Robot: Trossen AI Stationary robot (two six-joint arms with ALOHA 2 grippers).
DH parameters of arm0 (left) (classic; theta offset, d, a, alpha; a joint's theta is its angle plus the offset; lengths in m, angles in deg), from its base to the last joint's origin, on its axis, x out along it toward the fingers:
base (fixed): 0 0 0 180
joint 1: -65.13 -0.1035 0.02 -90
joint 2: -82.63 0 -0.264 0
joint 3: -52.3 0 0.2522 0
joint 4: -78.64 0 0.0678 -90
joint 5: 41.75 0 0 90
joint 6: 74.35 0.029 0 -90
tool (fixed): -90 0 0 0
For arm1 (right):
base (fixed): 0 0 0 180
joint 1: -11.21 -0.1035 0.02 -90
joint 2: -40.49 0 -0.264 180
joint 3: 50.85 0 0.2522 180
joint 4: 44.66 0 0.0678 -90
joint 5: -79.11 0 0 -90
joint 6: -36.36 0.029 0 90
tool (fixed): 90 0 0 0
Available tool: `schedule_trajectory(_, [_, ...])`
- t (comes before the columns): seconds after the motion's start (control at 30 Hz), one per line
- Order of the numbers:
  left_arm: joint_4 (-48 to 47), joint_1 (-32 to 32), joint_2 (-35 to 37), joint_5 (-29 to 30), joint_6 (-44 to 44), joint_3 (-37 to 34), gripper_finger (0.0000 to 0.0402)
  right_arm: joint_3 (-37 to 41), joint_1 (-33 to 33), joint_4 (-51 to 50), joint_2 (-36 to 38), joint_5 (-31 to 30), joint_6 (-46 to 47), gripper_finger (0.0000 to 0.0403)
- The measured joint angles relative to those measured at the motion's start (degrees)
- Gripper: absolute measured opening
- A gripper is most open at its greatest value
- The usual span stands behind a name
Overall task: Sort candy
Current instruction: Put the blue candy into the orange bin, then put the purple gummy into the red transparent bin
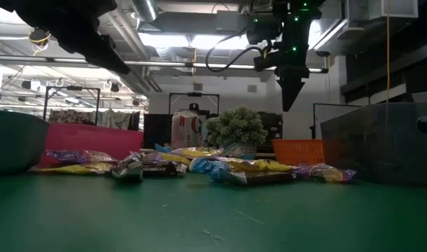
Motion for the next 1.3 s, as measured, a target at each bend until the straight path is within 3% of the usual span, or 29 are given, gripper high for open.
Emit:
schedule_trajectory(0.23, [0.0, 1.4, 0.0, 0.01, 0.0, 0.0, 0.018, -0.02, 0.0, 0.04, 0.0, 0.35, 0.0, 0.0106])
schedule_trajectory(0.43, [0.22, 2.65, -0.02, -0.14, -2.82, 0.0, 0.018, -0.02, -0.02, 0.15, 0.0, 4.09, -0.04, 0.0107])
schedule_trajectory(0.57, [7.16, 3.49, -1.31, -3.58, -5.79, 0.0, 0.018, -0.02, -0.01, 0.51, -0.02, 6.77, -0.04, 0.0107])
schedule_trajectory(0.77, [15.13, 5.38, -7.41, -4.61, -0.97, 0.02, 0.018, -0.02, -0.04, 0.72, -0.04, 7.1, 0.53, 0.0106])
schedule_trajectory(1.07, [13.89, 5.44, -18.26, -7.41, -0.85, 0.02, 0.018, -0.02, -0.04, 0.71, -0.04, 7.1, 0.97, 0.0106])
schedule_trajectory(1.3, [12.41, 5.4, -23.98, -4.06, -0.87, 0.02, 0.018, -0.02, -0.04, 0.72, -0.04, 7.1, 1.07, 0.0106])
